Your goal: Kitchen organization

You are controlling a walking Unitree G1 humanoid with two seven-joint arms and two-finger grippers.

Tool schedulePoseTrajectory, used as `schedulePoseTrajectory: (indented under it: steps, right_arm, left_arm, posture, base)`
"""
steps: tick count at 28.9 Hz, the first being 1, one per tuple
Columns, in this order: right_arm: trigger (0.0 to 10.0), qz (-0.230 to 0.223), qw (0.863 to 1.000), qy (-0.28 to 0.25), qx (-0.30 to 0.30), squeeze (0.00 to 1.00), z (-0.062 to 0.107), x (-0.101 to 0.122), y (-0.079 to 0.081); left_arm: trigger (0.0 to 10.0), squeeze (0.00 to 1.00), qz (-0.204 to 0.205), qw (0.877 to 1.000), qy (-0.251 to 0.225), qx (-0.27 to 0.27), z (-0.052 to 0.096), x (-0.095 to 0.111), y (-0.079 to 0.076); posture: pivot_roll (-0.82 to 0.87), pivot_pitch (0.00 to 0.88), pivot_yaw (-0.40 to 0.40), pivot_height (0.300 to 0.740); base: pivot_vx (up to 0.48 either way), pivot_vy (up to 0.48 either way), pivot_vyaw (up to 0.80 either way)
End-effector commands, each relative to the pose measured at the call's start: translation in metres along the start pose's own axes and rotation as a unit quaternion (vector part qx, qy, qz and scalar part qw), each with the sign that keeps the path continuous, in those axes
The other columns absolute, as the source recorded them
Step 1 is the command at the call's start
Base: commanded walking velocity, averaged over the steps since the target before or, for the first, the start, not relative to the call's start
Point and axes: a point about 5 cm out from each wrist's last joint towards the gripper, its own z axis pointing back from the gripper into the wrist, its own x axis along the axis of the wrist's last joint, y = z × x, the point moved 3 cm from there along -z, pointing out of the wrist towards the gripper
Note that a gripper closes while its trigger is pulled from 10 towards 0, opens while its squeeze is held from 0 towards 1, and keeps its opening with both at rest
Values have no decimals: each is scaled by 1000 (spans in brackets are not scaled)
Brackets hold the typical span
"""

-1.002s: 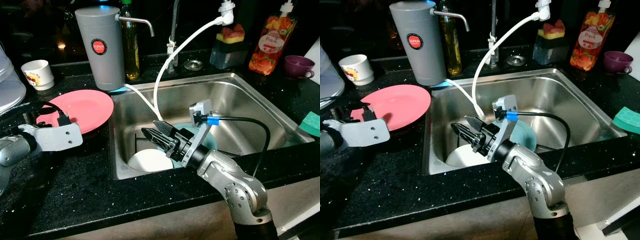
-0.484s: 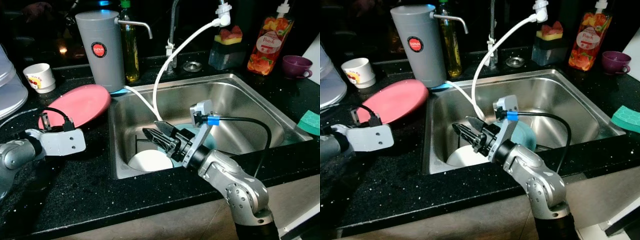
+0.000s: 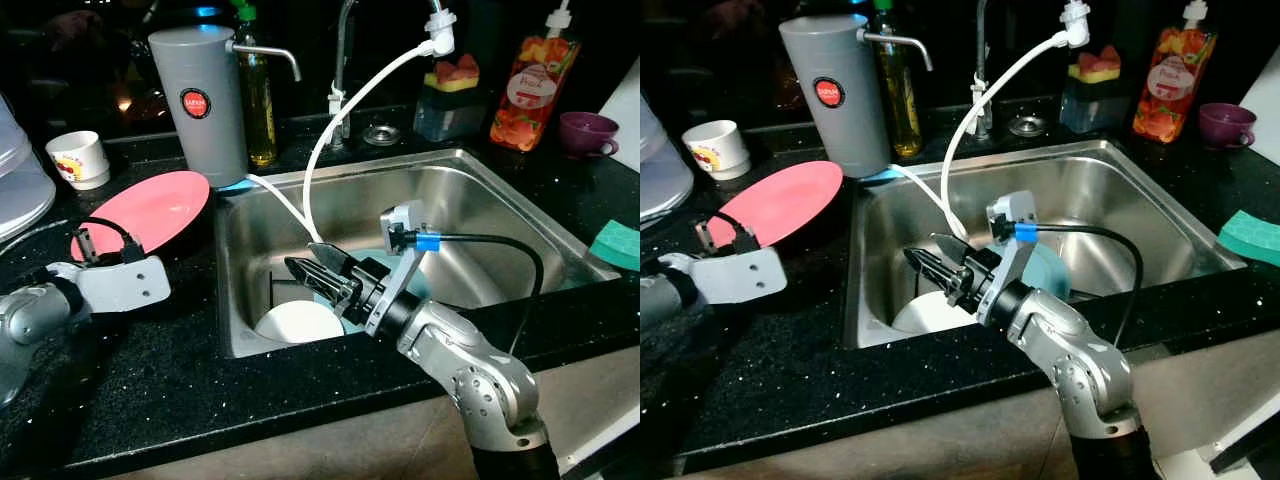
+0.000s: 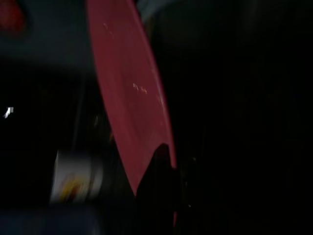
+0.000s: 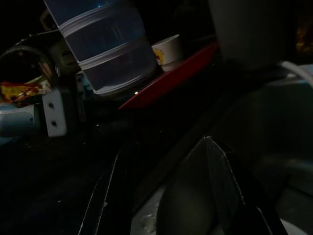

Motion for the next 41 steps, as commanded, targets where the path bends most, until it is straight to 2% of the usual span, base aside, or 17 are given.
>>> schedulePoseTrajectory:
  steps: [1, 3, 7, 14, 17, 18, 19, 20, 21, 26, 27, 28, 29, 37, 39, 40, 41]
  right_arm:
    - [10000, -10, 1000, -1, -2, 0, 3, 2, -2]
    - [10000, -12, 1000, -2, -3, 0, 4, 2, -4]
    - [10000, -13, 1000, -9, -8, 0, 5, 7, -7]
    - [10000, -8, 1000, -16, -16, 0, 6, 10, -11]
    - [10000, 2, 999, -22, -28, 0, 8, 13, -15]
    - [10000, 6, 999, -21, -30, 0, 8, 12, -16]
    - [10000, 6, 999, -21, -30, 0, 8, 12, -16]
    - [10000, 11, 999, -16, -33, 0, 8, 11, -17]
    - [10000, 14, 999, -12, -35, 0, 8, 10, -17]
    - [10000, 18, 999, -7, -36, 0, 8, 8, -17]
    - [10000, 19, 999, -7, -36, 0, 8, 8, -17]
    - [10000, 20, 999, -7, -36, 0, 8, 8, -17]
    - [10000, 20, 999, -6, -36, 0, 8, 8, -17]
    - [10000, 24, 999, -7, -38, 0, 8, 9, -16]
    - [10000, 23, 999, -8, -39, 0, 9, 9, -17]
    - [10000, 23, 999, -8, -39, 0, 9, 9, -17]
    - [10000, 21, 999, -10, -38, 0, 8, 9, -17]
  left_arm:
    - [0, 0, 28, 999, -43, 13, -1, 21, 12]
    - [0, 0, 59, 995, -75, 15, -2, 33, 14]
    - [0, 0, 172, 967, -186, 1, -4, 78, 16]
    - [0, 0, 197, 953, -227, -25, -8, 98, 12]
    - [0, 0, 195, 950, -233, -72, -11, 104, -3]
    - [1294, 0, 192, 950, -231, -85, -12, 105, -8]
    - [1294, 0, 192, 950, -231, -85, -12, 105, -8]
    - [7804, 0, 194, 950, -227, -90, -15, 105, -12]
    - [10000, 0, 198, 950, -219, -97, -18, 103, -15]
    - [10000, 0, 226, 948, -194, -108, -29, 96, -25]
    - [10000, 341, 241, 945, -190, -109, -33, 94, -28]
    - [10000, 341, 251, 943, -188, -110, -35, 93, -30]
    - [10000, 1000, 262, 939, -190, -121, -37, 94, -35]
    - [10000, 1000, 289, 924, -208, -140, -41, 106, -42]
    - [10000, 1000, 334, 903, -234, -134, -36, 118, -37]
    - [10000, 1000, 334, 903, -234, -134, -36, 118, -37]
    - [10000, 0, 385, 875, -266, -126, -29, 132, -31]
  posture:
    - [86, 0, 5, 740]
    - [85, 0, 4, 740]
    - [74, 0, 9, 740]
    - [68, 0, 12, 740]
    - [64, 0, 13, 740]
    - [64, 0, 13, 740]
    - [64, 0, 13, 740]
    - [64, 0, 13, 740]
    - [63, 0, 14, 740]
    - [63, 0, 14, 740]
    - [58, 0, 16, 740]
    - [58, 0, 16, 740]
    - [53, 0, 18, 740]
    - [41, 0, 23, 740]
    - [45, 0, 24, 740]
    - [45, 0, 24, 740]
    - [55, 0, 21, 740]
  base:
    - [0, 0, -800]
    - [0, 0, -800]
    - [0, 0, -800]
    - [0, 0, -800]
    - [0, 0, -267]
    - [0, 0, 0]
    - [0, 0, 0]
    - [0, 0, 0]
    - [0, 0, 0]
    - [0, 0, 0]
    - [0, 0, 0]
    - [0, 0, 0]
    - [0, 0, 0]
    - [0, 0, 0]
    - [0, 0, 0]
    - [0, 0, 0]
    - [0, 0, 0]
